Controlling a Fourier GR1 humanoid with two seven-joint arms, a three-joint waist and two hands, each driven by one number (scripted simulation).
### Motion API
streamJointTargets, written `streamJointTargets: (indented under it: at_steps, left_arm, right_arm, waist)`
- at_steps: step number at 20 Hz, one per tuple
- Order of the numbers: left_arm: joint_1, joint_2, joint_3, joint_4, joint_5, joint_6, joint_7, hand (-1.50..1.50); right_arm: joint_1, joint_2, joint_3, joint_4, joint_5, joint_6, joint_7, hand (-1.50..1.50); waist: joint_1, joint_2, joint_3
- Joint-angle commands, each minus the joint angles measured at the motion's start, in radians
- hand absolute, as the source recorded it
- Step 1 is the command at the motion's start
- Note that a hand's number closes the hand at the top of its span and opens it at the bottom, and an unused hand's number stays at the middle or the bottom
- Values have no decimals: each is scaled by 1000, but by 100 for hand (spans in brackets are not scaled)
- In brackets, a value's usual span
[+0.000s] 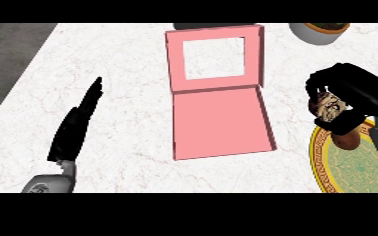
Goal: Pick the cupcake from the plate and place it in the cardboard box
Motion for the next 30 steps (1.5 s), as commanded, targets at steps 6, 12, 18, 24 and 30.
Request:
streamJointTargets:
  at_steps: [6,12,18,24,30]
  left_arm:
    - [-10,7,22,29,0,5,2,0]
    - [2,12,42,16,4,15,10,0]
    - [56,-22,25,41,-22,51,-57,0]
    - [51,19,76,46,1,29,-22,0]
    - [32,-4,66,67,-15,44,-38,0]
  right_arm:
    - [-306,31,-62,294,-234,151,-458,150]
    - [-433,33,-64,386,-407,352,-569,150]
    - [-533,111,19,434,-476,361,-527,150]
    - [-620,220,102,400,-505,349,-354,150]
    - [-682,328,177,422,-486,309,-244,150]
  waist:
    - [-42,-9,-1]
    - [-72,-23,-3]
    - [-81,-24,-4]
    - [-123,-35,-5]
    - [-129,-33,-5]
